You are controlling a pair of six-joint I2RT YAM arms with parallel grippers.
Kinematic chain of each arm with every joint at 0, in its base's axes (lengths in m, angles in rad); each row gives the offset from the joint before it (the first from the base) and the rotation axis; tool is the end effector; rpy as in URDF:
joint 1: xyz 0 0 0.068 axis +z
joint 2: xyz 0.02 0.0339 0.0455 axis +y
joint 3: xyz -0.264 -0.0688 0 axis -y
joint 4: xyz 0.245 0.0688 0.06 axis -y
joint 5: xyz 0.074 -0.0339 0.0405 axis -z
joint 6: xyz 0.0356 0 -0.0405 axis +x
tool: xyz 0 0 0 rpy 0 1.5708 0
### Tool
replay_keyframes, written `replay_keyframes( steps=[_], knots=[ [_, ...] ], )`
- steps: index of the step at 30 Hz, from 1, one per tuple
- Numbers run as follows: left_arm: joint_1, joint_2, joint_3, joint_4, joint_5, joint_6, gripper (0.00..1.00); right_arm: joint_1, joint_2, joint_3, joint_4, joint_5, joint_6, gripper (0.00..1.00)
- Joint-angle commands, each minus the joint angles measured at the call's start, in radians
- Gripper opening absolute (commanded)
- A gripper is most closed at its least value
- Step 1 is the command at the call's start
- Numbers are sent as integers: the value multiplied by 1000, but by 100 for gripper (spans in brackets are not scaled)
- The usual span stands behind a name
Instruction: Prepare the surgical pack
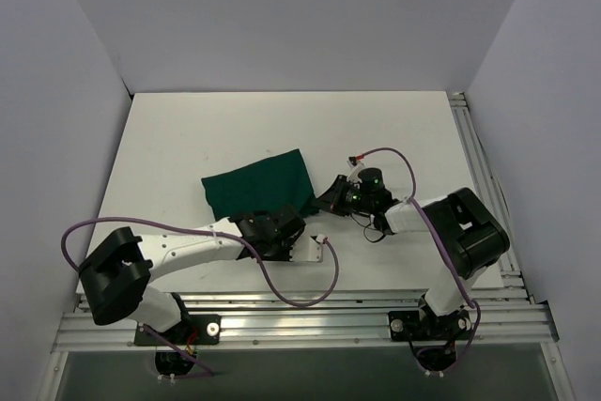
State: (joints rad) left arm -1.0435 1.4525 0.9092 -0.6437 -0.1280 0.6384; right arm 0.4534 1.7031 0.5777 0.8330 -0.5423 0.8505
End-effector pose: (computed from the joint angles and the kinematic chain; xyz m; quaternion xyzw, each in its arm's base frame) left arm 0.1400 -0.2315 0.1990 0.7220 0.6623 0.0232 0.1991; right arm 0.2747 0.1543 0.1498 -0.0041 0.7896 0.5196 0.3264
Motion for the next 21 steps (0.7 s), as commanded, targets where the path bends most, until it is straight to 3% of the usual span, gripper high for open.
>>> replay_keyframes(
  steps=[1,8,10,13,17,18,21],
  knots=[
    [-1,42,-27,15,61,7,2,-1,27,40,-21,65,-21,0],
    [0,104,-36,96,28,10,2,-1,9,69,-80,70,-47,0],
    [2,109,-30,98,24,10,3,-1,-13,79,-126,76,-68,10],
    [7,88,-20,85,24,14,15,-1,-68,99,-213,108,-97,19],
    [11,22,46,-12,73,17,43,-1,-135,143,-342,145,-157,29],
    [11,11,65,-43,118,18,53,-1,-155,164,-397,154,-171,33],
    [16,-40,135,-172,252,38,69,-4,-189,197,-478,183,-212,41]
  ],
)
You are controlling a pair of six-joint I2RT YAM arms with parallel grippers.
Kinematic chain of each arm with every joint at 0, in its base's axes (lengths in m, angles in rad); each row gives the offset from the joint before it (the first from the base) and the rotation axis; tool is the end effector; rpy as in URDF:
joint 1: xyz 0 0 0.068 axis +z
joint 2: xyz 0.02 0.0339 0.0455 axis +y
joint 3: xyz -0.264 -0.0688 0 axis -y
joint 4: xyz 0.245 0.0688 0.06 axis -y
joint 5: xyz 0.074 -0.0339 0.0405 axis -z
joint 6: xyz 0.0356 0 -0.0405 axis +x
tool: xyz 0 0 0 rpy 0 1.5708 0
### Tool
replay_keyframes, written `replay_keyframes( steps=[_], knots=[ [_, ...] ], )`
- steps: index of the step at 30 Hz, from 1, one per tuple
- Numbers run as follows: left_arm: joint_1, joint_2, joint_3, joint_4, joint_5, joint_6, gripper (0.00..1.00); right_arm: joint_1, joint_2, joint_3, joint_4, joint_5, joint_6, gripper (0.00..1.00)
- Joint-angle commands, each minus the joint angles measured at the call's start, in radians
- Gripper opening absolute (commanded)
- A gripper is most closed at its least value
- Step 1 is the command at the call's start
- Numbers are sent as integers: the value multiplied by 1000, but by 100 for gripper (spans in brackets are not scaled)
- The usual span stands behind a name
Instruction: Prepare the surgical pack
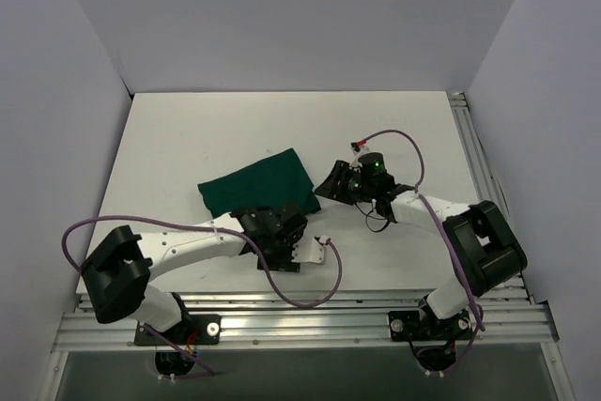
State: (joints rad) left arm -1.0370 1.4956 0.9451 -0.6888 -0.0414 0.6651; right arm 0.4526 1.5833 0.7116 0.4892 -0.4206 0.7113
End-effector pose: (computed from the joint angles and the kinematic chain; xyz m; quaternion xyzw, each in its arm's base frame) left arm 0.1417 -0.2369 0.1961 0.7393 0.6526 -0.0104 0.1659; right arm 0.2865 0.1555 0.1888 -0.0114 0.8187 0.4454 0.3623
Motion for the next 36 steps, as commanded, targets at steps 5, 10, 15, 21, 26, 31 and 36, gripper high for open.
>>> replay_keyframes(
  steps=[5,10,15,21,26,31,36],
  knots=[
    [64,-162,176,-274,310,42,72,-5,-115,83,-248,86,-122,49],
    [288,-199,187,-172,212,-79,83,0,-245,49,-339,150,-113,51],
    [374,-221,118,-130,61,-131,87,92,-370,5,-335,252,-38,38],
    [364,-268,-3,-32,-3,-122,89,293,-275,-153,117,166,196,12],
    [341,-244,-68,47,-66,-95,90,374,-100,-124,293,149,226,0],
    [324,-222,-104,106,-98,-94,87,400,9,-89,356,157,226,0],
    [316,-209,-114,140,-109,-108,80,399,130,-67,439,138,247,0]
  ],
)
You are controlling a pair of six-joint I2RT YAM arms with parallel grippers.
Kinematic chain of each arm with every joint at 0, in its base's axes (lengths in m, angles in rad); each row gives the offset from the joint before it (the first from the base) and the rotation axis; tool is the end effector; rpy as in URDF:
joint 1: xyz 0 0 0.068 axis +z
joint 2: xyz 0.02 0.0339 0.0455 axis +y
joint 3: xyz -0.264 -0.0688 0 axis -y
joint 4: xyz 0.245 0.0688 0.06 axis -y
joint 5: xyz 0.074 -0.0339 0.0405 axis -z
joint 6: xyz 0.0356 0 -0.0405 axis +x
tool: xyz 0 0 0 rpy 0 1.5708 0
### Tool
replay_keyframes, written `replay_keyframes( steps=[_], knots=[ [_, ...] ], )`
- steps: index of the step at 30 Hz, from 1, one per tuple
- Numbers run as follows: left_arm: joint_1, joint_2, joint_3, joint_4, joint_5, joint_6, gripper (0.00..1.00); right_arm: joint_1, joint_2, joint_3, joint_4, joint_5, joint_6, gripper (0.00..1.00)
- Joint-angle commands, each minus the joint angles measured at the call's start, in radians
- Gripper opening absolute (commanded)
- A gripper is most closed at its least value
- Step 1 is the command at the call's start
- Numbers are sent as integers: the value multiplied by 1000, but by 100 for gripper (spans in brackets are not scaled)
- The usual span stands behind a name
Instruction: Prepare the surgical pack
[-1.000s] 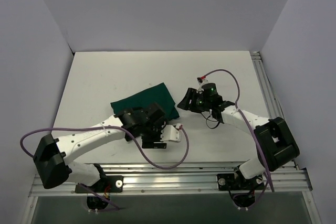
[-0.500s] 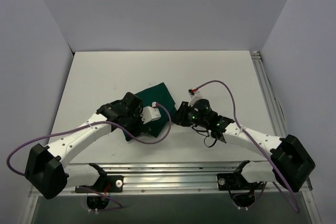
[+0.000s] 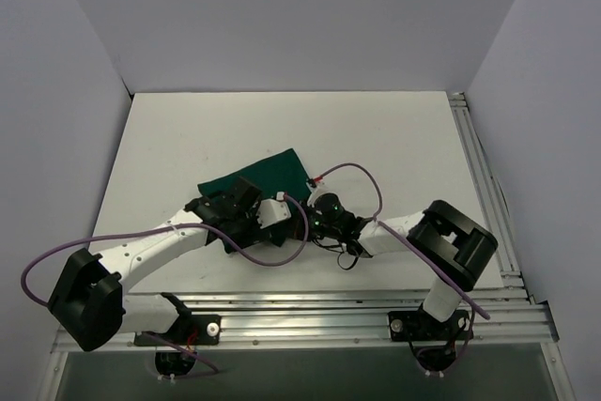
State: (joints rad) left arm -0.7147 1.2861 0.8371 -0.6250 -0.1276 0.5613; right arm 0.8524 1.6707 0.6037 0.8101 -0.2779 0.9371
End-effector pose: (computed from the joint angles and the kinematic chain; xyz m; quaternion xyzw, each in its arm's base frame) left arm 0.1878 -0.1570 0.2185 0.5635 0.7864 0.0428 0.2494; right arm 0.2045 0.2487 0.1631 -0.0513 0.7871 0.5404 0.2929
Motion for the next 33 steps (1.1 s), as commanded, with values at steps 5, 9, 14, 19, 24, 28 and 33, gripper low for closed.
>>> replay_keyframes(
  steps=[5,9,14,19,24,28,33],
  knots=[
    [-9,5,-13,87,6,12,65,0,116,53,185,-18,45,0],
    [-8,24,-39,116,-3,32,49,0,123,53,184,-15,45,0],
    [-6,-7,-32,119,16,26,26,2,127,60,173,-14,42,0],
    [-6,-33,-23,122,17,25,4,7,187,114,198,-35,52,0],
    [-5,-71,-27,139,14,15,2,7,210,152,208,-35,57,0],
    [-5,-106,-30,145,11,18,2,7,218,177,219,-20,66,0],
    [-5,-119,-26,148,5,22,2,5,222,183,270,8,92,0]
  ],
)
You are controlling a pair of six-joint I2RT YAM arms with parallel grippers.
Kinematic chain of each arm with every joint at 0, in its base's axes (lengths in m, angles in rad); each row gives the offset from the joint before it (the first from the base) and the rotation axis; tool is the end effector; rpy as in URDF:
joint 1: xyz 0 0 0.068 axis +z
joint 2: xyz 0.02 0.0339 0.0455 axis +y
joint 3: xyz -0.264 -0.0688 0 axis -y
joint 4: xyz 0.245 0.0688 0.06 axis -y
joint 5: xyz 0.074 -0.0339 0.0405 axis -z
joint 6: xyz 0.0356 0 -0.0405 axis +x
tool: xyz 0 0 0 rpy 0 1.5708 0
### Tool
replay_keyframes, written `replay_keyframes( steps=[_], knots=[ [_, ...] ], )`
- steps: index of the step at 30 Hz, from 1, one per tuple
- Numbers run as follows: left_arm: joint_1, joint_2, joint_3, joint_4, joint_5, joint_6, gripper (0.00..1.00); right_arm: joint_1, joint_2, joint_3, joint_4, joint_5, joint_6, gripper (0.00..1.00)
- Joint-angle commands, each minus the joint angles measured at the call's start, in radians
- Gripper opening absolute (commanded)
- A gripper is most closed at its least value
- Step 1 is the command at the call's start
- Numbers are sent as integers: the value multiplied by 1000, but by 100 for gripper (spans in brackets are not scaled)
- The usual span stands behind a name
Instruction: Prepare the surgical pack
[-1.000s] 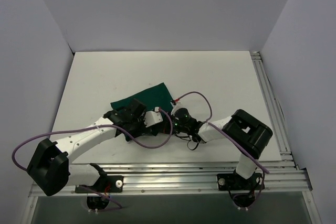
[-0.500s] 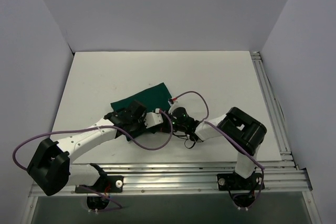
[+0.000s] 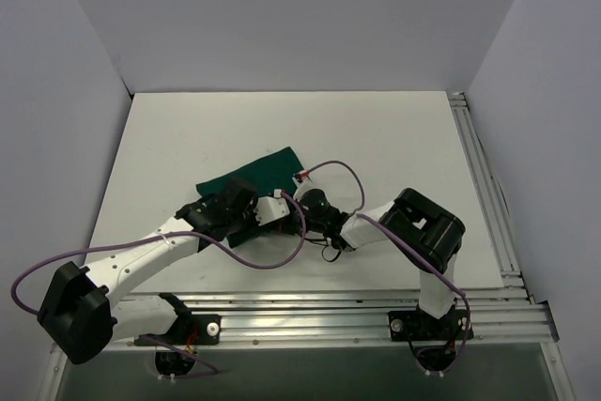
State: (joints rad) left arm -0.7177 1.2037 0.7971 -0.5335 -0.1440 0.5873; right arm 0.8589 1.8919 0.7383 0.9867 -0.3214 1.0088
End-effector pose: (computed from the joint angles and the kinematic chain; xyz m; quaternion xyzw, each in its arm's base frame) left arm 0.1830 -0.1529 0.2299 0.5580 0.7670 0.0481 0.3131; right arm 0.2291 0.2827 0.1464 -0.0466 0.7594 0.5851 0.2809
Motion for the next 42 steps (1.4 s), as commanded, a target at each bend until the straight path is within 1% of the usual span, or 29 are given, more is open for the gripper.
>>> replay_keyframes(
  steps=[1,10,12,15,18,23,28,33,38,42],
  knots=[
    [-2,-36,16,56,23,-6,2,0,3,52,98,56,25,0],
    [0,-44,20,58,12,0,2,0,41,91,178,59,57,0],
    [0,-44,22,58,9,0,2,5,35,105,170,48,45,0],
    [0,-41,25,59,3,0,2,12,4,115,110,73,13,0],
    [-2,-41,16,67,-3,2,2,12,-10,101,92,79,20,0],
    [0,-41,7,81,-9,3,2,5,48,102,142,71,56,0],
    [1,-46,16,72,-11,8,2,-17,87,145,153,90,37,0],
    [3,-53,16,61,-5,13,2,-26,91,158,162,159,7,0],
    [3,-56,4,53,3,17,2,-31,105,110,224,206,28,0],
    [4,-59,-7,52,0,25,2,-38,85,56,257,293,30,0]
  ],
)
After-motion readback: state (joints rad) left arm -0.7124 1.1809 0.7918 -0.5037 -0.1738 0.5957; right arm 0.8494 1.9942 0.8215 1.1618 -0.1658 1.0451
